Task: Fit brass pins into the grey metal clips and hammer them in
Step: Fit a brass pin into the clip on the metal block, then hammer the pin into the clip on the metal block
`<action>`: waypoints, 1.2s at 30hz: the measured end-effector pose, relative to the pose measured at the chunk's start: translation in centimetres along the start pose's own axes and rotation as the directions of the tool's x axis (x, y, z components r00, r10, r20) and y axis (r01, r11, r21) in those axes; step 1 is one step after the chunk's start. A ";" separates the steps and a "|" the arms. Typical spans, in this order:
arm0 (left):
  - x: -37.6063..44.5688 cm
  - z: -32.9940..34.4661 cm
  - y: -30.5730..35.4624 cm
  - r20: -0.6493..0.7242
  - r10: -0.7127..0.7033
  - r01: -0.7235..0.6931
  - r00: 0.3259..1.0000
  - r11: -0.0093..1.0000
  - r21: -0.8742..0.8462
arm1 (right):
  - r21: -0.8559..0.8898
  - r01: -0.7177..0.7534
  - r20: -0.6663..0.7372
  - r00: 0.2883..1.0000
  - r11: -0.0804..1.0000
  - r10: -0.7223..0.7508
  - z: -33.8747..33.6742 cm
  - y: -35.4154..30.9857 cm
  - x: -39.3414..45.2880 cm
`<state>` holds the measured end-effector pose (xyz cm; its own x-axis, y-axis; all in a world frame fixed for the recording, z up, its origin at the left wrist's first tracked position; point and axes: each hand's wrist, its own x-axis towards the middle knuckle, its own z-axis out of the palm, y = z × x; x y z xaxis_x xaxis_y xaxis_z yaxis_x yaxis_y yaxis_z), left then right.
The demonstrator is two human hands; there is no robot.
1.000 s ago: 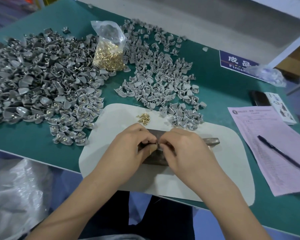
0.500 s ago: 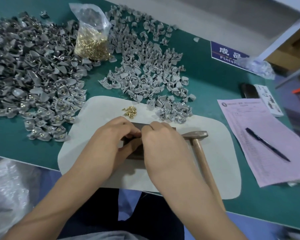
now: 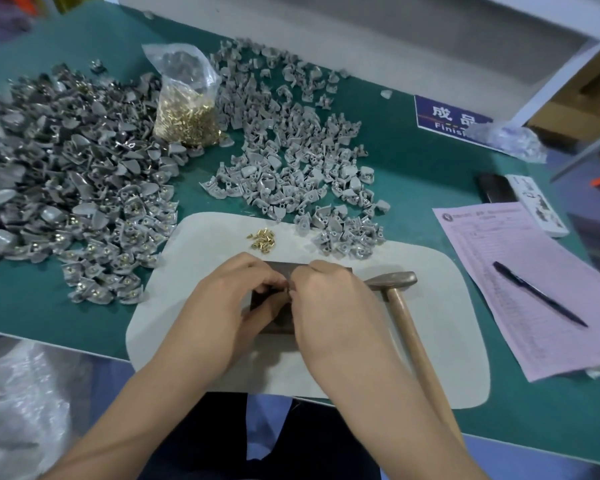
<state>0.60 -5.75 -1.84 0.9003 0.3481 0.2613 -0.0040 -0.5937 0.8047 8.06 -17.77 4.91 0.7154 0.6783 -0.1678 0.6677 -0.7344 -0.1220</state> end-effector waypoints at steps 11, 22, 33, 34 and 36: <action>0.0 0.2 0.0 0.020 -0.047 0.047 0.999 0.998 0.036 | 0.288 -0.218 -0.419 0.847 0.932 0.327 2.7 7.4 -3.8; 0.2 -0.1 0.2 0.036 -0.032 0.030 0.999 0.998 0.063 | 0.481 -0.210 -0.285 0.881 0.851 0.378 3.2 10.2 -5.5; 1.1 -0.2 0.4 0.033 -0.013 0.012 0.999 0.999 0.040 | 0.300 -0.013 -0.277 0.956 0.954 0.100 1.8 6.3 -5.6; 1.0 -0.2 0.4 0.031 -0.011 0.010 0.999 0.999 0.037 | 0.290 -0.020 -0.305 0.946 0.957 0.112 1.9 5.9 -5.6; 1.0 -0.3 0.3 0.033 -0.009 0.008 0.999 0.999 0.033 | 0.244 -0.028 -0.310 0.945 0.969 0.105 2.0 5.3 -5.6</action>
<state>1.33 -5.39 -1.17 0.9141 0.3296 0.2362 0.0179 -0.6147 0.7886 7.15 -25.54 3.21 0.8101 0.5713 0.1319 0.5770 -0.7367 -0.3526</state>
